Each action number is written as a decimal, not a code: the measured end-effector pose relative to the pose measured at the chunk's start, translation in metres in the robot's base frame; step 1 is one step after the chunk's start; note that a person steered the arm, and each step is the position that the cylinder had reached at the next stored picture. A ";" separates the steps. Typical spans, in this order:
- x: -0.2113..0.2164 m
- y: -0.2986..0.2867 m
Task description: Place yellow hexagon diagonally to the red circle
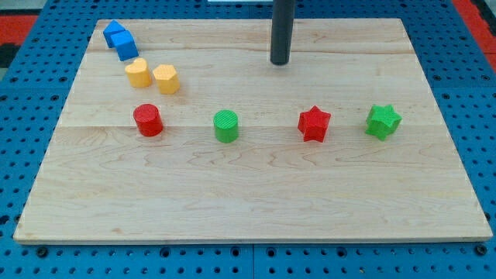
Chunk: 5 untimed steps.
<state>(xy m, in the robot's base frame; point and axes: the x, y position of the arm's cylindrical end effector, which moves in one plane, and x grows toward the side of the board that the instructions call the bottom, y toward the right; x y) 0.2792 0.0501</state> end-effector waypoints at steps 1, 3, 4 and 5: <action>-0.009 0.000; 0.000 -0.041; 0.019 -0.065; 0.045 -0.107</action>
<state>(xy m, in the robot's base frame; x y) 0.3244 -0.0567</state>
